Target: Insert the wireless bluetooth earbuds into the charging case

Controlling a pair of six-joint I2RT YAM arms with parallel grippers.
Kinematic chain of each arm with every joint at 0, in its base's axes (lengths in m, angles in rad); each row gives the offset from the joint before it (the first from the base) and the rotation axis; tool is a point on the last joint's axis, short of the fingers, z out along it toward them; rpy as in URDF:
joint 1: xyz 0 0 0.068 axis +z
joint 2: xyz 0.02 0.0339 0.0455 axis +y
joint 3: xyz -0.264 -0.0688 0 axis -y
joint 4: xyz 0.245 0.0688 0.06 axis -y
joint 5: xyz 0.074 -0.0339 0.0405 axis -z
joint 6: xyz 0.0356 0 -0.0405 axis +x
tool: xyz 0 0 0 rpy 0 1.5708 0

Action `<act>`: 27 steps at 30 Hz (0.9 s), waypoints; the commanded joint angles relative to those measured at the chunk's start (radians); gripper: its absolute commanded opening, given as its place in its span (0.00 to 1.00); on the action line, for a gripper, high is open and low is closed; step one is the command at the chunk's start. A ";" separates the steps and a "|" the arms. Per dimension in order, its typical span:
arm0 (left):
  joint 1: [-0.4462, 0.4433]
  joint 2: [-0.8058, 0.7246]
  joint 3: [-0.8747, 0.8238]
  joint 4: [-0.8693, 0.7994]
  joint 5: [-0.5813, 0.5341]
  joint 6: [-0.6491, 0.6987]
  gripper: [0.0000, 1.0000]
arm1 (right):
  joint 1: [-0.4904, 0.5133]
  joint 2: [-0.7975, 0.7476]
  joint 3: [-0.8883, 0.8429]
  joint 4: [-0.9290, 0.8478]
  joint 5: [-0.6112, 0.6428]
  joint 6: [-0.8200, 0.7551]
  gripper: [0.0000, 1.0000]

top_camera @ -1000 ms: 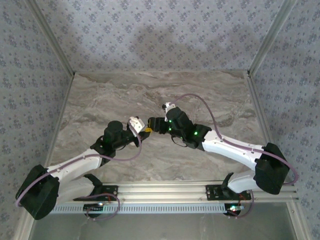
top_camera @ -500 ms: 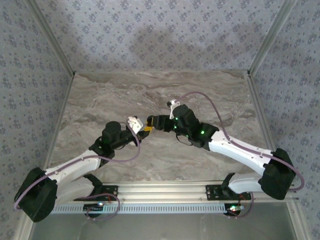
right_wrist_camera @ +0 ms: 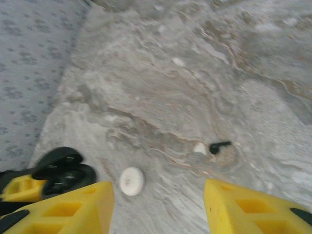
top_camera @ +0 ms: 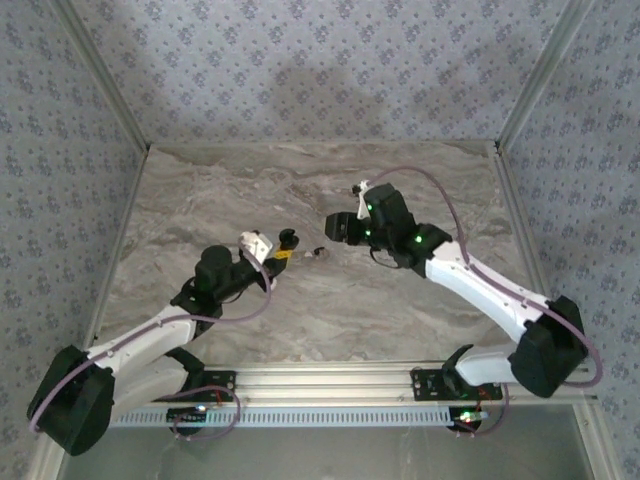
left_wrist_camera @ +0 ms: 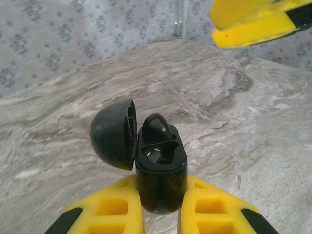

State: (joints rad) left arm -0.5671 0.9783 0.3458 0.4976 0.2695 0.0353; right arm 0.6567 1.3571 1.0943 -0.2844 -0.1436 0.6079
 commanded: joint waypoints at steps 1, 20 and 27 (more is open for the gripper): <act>0.039 -0.051 -0.024 0.010 -0.013 -0.081 0.10 | -0.031 0.105 0.082 -0.210 -0.085 -0.055 0.53; 0.113 -0.146 -0.052 -0.073 -0.026 -0.117 0.10 | -0.096 0.691 0.492 -0.281 -0.258 -0.471 0.53; 0.119 -0.139 -0.046 -0.076 -0.024 -0.117 0.10 | -0.100 0.798 0.533 -0.251 -0.308 -0.484 0.52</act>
State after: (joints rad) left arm -0.4538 0.8387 0.2920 0.4179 0.2459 -0.0731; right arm 0.5640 2.1227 1.5898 -0.5419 -0.4038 0.1574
